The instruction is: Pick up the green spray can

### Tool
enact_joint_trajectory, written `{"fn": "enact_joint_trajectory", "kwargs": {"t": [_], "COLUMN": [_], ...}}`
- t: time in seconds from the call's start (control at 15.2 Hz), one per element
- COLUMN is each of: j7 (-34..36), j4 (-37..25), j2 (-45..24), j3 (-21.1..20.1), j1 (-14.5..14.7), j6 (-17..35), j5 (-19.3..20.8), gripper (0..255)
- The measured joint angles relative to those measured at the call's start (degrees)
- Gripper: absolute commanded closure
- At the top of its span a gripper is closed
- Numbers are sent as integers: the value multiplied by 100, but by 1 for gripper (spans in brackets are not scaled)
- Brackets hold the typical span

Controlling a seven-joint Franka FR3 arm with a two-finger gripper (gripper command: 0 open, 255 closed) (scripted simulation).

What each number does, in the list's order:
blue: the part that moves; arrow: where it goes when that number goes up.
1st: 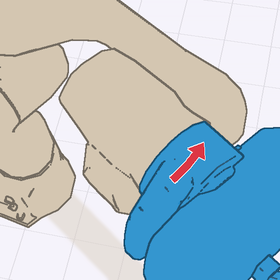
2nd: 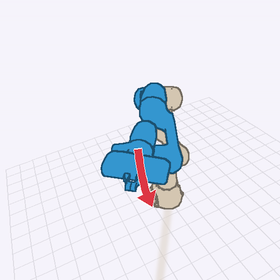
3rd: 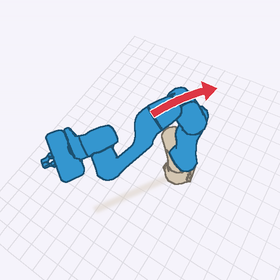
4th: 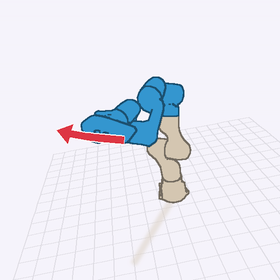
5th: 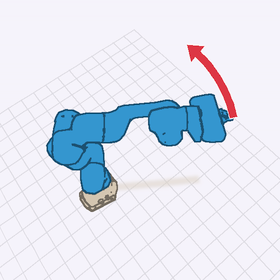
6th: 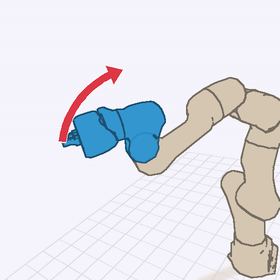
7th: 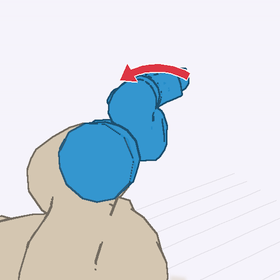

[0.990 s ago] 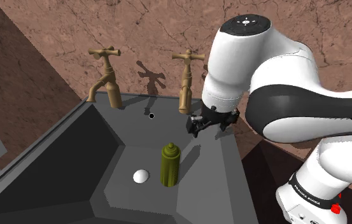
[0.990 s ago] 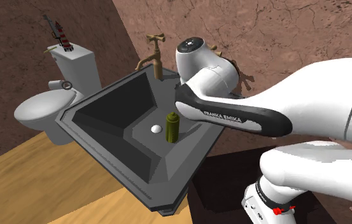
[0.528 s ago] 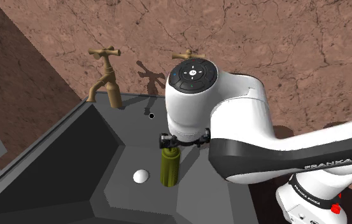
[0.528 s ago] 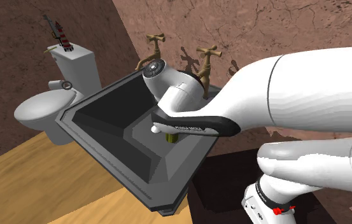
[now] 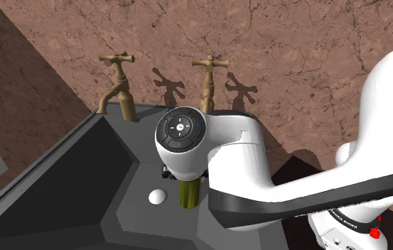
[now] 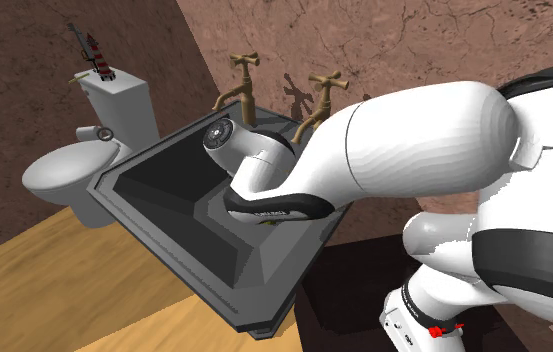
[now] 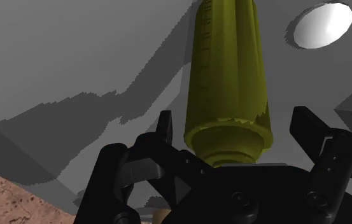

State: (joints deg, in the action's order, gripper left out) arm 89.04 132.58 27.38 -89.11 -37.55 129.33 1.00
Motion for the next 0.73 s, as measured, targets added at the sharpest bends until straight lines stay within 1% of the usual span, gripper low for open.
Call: {"fn": "enact_joint_trajectory", "kwargs": {"t": [0.13,0.2,0.26,0.46,0.73], "j7": [44,61,63,63,64], "j4": [38,80,80,70,68], "j2": [21,31,36,42,42], "j3": [-251,-312,-362,-406,-409], "j1": [-217,-260,-308,-362,-365], "j6": [138,200,223,242,245], "j5": [-27,-39,-45,-47,-48], "gripper": [0,0,255,255,255]}}
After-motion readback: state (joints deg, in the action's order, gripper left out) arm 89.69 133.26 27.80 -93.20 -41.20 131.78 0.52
